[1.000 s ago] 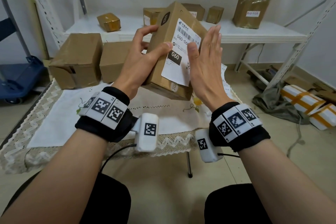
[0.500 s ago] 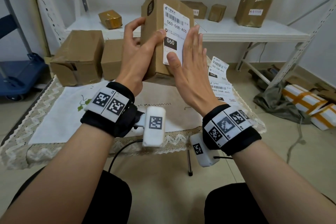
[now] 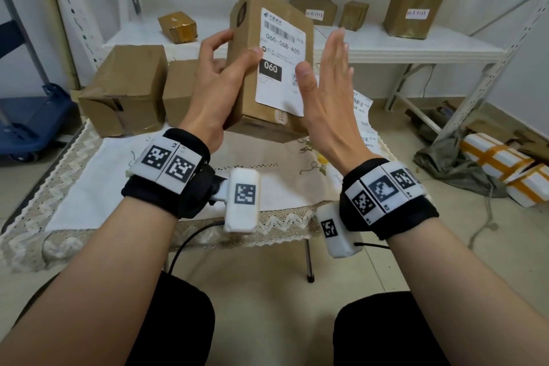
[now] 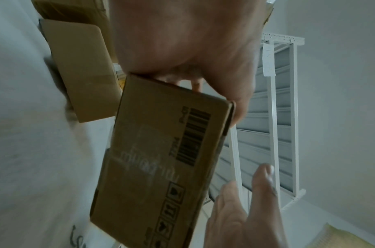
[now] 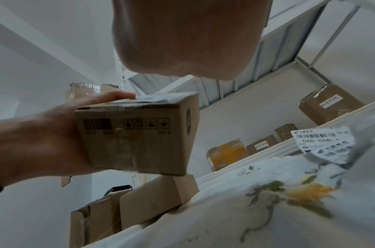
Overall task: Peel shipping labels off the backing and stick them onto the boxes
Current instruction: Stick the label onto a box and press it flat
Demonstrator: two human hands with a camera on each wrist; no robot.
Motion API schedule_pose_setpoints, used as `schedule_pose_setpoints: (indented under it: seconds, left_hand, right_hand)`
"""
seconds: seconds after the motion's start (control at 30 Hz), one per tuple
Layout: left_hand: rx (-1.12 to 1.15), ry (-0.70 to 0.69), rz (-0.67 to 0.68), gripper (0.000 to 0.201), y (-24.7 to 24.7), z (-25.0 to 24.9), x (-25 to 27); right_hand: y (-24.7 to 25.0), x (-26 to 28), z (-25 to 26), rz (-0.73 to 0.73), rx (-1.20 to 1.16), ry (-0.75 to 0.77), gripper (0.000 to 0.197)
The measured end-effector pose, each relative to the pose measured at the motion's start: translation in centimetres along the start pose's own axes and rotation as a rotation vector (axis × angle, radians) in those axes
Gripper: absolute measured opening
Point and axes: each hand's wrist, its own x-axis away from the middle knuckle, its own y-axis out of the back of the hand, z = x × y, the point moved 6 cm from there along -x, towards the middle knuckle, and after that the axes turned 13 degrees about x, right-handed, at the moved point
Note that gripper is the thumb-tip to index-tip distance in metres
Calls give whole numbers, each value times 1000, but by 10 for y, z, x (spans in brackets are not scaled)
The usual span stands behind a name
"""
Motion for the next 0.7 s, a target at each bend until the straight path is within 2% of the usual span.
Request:
schedule_pose_setpoints:
  seconds: [0.2,0.47,0.57,0.7]
  left_hand:
    - [-29,5,78,53,-14,5,3]
    - [54,-8,-41,50,4,-1,-1]
    - [56,-20,-36,50,6,-3,-2]
    - [54,1,28,45,4,-5,-4]
  right_hand:
    - [-7,2,6,-10,81,42,91]
    - [-25,9,7,114,150,85,89]
    - [-23,9,-1,132,60,-7,84]
    - [-11,2,-14,115,-211,-197,80]
